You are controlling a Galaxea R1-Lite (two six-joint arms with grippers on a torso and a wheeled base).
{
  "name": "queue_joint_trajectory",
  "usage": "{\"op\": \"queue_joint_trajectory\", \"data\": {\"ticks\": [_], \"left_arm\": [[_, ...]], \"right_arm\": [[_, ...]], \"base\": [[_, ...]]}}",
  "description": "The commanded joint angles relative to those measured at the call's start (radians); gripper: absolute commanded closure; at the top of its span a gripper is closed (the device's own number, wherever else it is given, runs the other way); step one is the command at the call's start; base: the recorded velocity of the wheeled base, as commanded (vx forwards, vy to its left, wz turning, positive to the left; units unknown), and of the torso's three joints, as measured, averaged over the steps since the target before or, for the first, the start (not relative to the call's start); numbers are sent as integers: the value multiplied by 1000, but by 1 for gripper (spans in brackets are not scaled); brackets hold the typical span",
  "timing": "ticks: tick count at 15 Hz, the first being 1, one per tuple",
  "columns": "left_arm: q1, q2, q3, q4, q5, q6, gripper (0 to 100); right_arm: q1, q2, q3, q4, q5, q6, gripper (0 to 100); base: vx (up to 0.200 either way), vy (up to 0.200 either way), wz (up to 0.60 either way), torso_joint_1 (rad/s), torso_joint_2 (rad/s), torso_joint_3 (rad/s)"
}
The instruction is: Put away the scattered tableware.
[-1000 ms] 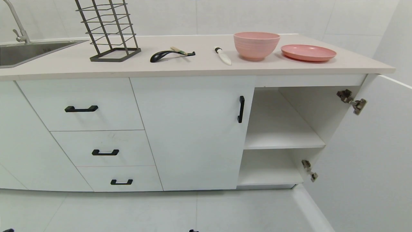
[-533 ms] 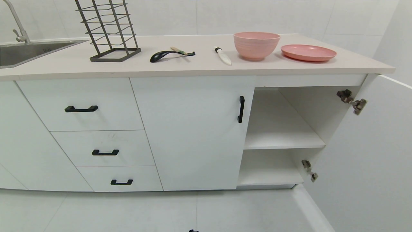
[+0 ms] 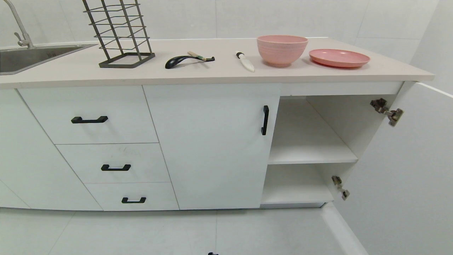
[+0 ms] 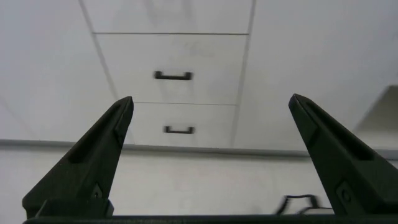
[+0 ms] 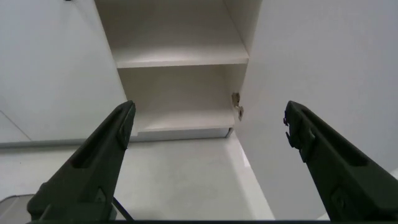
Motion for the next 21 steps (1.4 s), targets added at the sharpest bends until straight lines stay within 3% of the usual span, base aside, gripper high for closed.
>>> {"op": "queue_joint_trajectory", "data": {"ticks": [1,2,3,4,11,14,17,21], "left_arm": [[-1,-33,0,20,-47,-72,0],[-2,-31,0,36,-61,-79,0],[-1,-33,0,48,-83,-35,0],[-1,-33,0,48,-84,-24,0],[1,-33,0,49,-84,-35,0],[1,-33,0,48,-83,-38,0],[1,-33,0,49,-84,-35,0],[1,-33,0,49,-87,-27,0]], "right_arm": [[1,5,0,2,-9,18,0],[-1,5,0,2,-13,20,0],[1,3,0,2,-13,18,0],[1,3,0,2,-13,18,0],[1,3,0,2,-13,21,0],[1,3,0,2,-13,21,0],[1,3,0,2,-13,21,0],[1,5,0,2,-13,23,0]], "base": [[0,0,0,0,0,0],[0,0,0,0,0,0],[0,0,0,0,0,0],[0,0,0,0,0,0],[0,0,0,0,0,0],[0,-200,0,4,1,2],[0,0,0,0,0,0],[0,0,-600,5,5,1]]}}
